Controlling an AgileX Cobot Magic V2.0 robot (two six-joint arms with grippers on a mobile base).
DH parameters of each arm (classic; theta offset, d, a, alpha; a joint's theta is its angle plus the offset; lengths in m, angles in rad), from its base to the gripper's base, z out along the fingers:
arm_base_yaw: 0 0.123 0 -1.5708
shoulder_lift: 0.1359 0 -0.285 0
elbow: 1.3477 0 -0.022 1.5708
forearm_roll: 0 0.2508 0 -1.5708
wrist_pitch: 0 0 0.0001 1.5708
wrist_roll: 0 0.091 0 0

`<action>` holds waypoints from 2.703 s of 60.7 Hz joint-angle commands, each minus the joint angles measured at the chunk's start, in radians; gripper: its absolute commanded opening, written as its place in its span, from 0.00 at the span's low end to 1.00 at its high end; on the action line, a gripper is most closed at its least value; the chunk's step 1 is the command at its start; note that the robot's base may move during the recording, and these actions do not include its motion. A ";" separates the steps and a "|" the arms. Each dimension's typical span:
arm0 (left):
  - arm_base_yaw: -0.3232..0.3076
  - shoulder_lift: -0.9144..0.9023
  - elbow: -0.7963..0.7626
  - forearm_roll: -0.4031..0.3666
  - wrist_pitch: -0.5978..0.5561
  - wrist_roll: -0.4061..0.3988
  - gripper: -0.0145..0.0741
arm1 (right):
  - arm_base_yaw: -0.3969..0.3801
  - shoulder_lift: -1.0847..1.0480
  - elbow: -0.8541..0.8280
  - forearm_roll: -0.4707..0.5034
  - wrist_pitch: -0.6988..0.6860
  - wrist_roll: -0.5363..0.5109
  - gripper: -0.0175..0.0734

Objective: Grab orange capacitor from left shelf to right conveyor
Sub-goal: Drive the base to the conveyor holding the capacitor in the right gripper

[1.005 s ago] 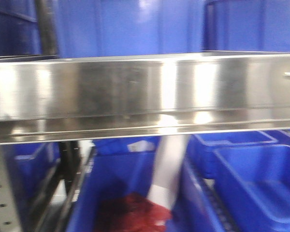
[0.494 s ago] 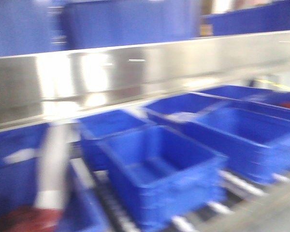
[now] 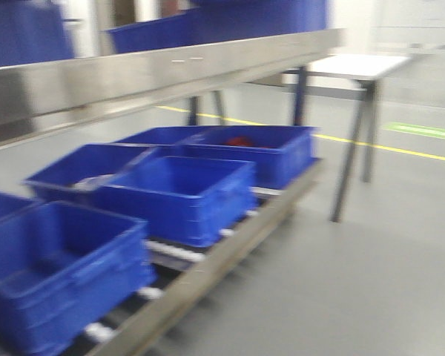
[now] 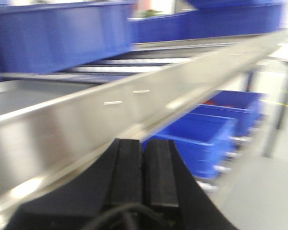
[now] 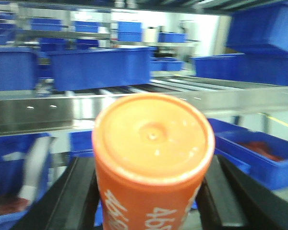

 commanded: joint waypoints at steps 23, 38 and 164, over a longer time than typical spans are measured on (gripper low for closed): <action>0.004 -0.011 -0.004 -0.006 -0.083 0.000 0.05 | -0.003 0.014 -0.028 -0.006 -0.094 -0.002 0.26; 0.004 -0.011 -0.004 -0.006 -0.083 0.000 0.05 | -0.004 0.014 -0.028 -0.006 -0.094 -0.002 0.26; 0.002 -0.011 -0.004 -0.006 -0.083 0.000 0.05 | -0.003 0.015 -0.028 -0.006 -0.094 -0.002 0.26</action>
